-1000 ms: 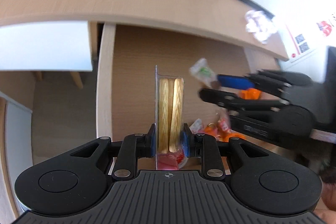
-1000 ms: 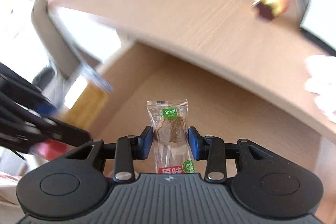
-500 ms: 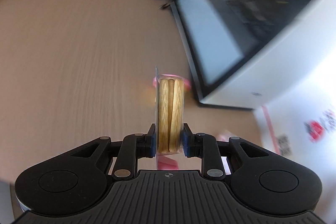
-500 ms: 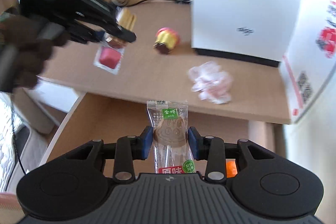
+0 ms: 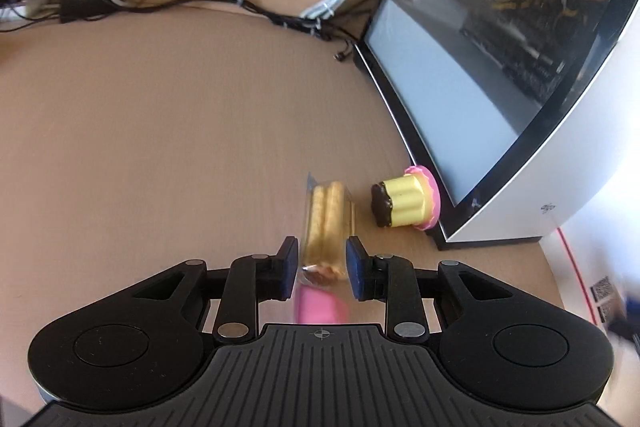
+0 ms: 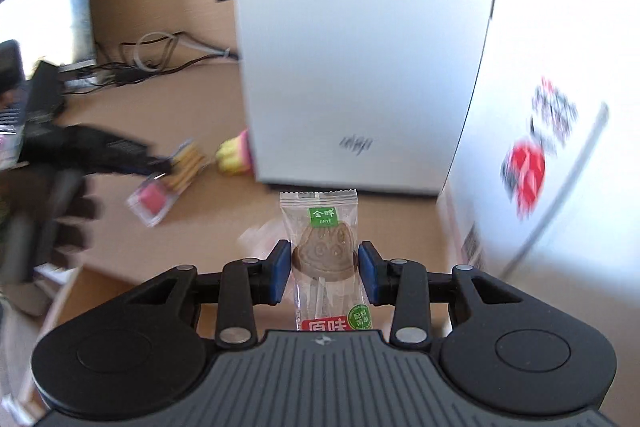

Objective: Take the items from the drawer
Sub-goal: 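Place the wafer pack on the desktop while the right gripper lifts the cookie, then release the wrapped cookie on the desktop with the right gripper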

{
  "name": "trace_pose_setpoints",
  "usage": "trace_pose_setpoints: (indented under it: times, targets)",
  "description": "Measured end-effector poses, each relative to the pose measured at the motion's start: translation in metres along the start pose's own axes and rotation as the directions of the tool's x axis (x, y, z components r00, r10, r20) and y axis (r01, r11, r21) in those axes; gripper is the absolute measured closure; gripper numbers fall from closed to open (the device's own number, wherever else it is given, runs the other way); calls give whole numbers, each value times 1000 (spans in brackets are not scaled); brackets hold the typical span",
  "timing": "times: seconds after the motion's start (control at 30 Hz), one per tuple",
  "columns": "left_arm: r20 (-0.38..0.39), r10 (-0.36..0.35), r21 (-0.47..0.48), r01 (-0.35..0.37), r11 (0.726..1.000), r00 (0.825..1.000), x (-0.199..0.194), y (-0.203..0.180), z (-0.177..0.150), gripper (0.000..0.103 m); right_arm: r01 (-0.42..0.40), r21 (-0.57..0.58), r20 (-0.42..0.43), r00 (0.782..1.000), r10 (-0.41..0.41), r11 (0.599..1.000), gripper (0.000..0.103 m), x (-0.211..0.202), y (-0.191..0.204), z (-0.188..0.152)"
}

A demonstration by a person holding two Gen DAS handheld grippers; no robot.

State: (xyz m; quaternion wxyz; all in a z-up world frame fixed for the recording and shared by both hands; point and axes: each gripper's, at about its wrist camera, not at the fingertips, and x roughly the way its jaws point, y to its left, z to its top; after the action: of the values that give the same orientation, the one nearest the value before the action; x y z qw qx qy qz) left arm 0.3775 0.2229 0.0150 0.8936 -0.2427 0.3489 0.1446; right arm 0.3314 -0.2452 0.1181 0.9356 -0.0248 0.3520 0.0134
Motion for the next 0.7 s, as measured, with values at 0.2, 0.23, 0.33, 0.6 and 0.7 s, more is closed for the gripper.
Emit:
trace_pose_setpoints:
  times: [0.2,0.23,0.33,0.6,0.7]
  targets:
    - [30,-41,20,41,999,999,-49,7,-20,74,10,-13,-14,1000,-10,1000,64,71,-8,33]
    - [27,-49,42,48,998,998,-54,7,-24,74,12,-11,-25,1000,-12,1000,64,80,-9,35]
    - [-15,-72,118,73,990,997,-62,2,-36,74,2,-13,-26,1000,-2,1000,64,87,-9,37]
    - [-310,-226,277,315,908,923,-59,-40,-100,74,-30,42,-16,999,31,999,63,42,-7,14]
    - [-439,-251,303,405,863,863,-42,-58,-125,74,-57,45,-48,997,59,997,63,19,-1,-12]
